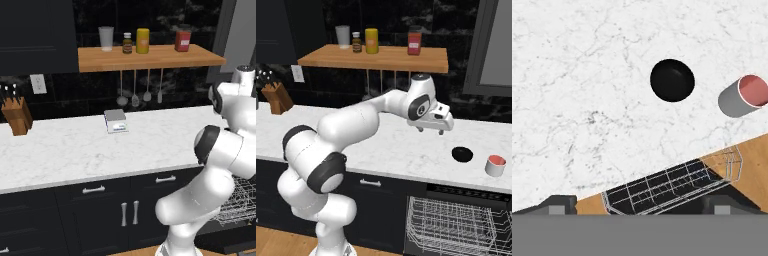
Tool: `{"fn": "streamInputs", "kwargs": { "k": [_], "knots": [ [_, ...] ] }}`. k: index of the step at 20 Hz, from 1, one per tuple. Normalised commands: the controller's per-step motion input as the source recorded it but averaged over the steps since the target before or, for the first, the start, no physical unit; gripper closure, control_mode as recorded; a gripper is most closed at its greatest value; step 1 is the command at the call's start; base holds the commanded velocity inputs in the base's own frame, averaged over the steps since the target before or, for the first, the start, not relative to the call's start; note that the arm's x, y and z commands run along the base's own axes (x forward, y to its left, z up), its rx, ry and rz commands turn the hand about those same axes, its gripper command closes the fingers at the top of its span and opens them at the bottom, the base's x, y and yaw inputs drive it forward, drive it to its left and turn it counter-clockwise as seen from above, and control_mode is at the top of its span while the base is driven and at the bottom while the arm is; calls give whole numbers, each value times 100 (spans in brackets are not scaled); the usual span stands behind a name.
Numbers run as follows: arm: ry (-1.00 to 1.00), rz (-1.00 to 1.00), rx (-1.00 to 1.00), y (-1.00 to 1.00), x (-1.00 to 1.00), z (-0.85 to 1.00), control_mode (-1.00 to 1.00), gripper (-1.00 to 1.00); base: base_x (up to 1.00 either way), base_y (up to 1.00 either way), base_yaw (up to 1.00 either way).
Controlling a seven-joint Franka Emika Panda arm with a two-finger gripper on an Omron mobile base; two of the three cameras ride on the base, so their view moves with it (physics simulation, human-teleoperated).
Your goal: Pick up the cup and bowl from the counter, place them in the dishwasher, and close the dishwasher door.
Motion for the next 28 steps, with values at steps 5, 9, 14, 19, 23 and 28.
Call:
{"fn": "streamInputs", "kwargs": {
  "k": [5,9,14,19,23,28],
  "knots": [
    [0,7,0,-32,40,-8,-100,-100,0,0,0],
    [3,0,0,-18,36,-33,-100,-100,0,0,0],
    [4,0,0,-15,38,-43,-100,-100,0,0,0],
    [4,0,0,-15,39,-34,-100,-100,0,0,0],
    [1,0,0,-21,18,-26,-100,-100,0,0,0],
    [0,0,0,-36,18,-38,-100,-100,0,0,0]
  ]
}}
